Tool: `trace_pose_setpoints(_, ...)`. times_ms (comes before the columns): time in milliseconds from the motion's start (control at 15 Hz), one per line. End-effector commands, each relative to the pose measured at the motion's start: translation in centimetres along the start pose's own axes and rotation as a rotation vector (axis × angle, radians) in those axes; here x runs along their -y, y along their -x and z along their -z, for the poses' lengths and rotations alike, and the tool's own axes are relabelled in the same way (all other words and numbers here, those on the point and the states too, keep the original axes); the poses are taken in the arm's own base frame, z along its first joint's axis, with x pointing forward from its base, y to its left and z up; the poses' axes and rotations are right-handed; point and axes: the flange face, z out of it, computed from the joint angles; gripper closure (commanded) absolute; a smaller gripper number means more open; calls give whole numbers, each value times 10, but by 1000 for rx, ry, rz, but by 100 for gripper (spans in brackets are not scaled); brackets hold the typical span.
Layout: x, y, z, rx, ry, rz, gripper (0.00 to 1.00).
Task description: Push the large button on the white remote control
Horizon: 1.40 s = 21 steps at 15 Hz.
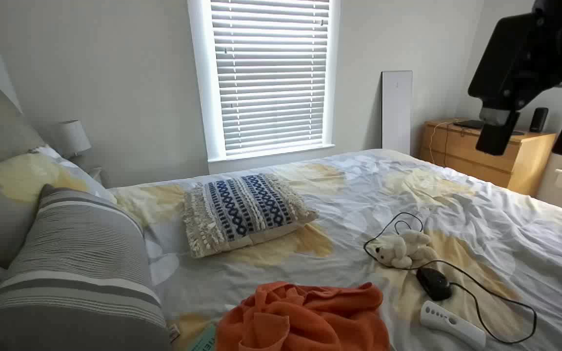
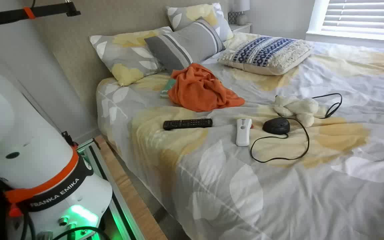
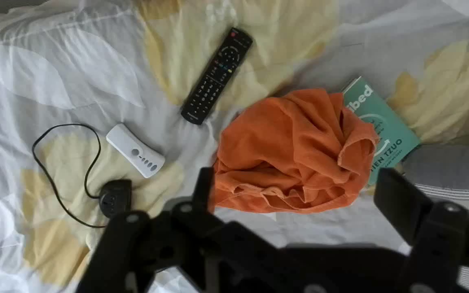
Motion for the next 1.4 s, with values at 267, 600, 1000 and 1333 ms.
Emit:
trace_pose_setpoints(267, 0, 0, 1, 1, 0, 0, 0)
trace_pose_setpoints(600, -12, -7, -13, 37, -5, -12, 0)
trace_pose_setpoints(1000, -80, -31, -78, 127, -32, -26, 0)
trace_pose_setpoints(1333, -130, -57, -148, 63, -10, 40, 0)
